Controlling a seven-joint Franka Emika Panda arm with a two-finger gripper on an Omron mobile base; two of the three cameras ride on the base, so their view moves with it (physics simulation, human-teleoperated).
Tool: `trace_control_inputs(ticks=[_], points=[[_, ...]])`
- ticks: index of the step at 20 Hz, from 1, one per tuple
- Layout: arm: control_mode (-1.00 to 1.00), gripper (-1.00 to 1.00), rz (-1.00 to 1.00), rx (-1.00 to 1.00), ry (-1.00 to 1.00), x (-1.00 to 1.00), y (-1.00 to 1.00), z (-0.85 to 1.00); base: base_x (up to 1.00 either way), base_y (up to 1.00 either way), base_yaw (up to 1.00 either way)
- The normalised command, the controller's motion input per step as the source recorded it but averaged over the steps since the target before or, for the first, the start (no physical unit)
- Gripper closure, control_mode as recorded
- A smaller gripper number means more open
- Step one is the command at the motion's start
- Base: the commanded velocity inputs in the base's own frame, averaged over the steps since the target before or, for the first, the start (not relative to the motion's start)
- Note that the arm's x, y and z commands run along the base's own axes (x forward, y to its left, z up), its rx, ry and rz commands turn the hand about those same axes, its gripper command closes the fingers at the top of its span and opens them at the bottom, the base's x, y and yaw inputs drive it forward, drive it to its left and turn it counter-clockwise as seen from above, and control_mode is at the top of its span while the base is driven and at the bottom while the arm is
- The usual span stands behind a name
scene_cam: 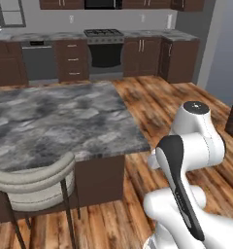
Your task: Take the fork and place it on the left side of the plate. Then take the spoon and place it on the right side of the plate. Make sure they're directly next to the plate.
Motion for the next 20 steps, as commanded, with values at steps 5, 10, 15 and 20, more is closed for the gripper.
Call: trace_control_inputs(ticks=[5, 10, 15, 20], points=[[1.0, -1.0, 0.0, 0.0, 0.0, 0.0, 0.0, 0.0, 0.15, -1.0, -0.1], [1.0, -1.0, 0.0, 0.0, 0.0, 0.0, 0.0, 0.0, 0.31, -1.0, -0.08], [1.0, -1.0, 0.0, 0.0, 0.0, 0.0, 0.0, 0.0, 0.6, -1.0, -0.02], [1.0, -1.0, 0.0, 0.0, 0.0, 0.0, 0.0, 0.0, 0.81, -1.0, 0.0]])
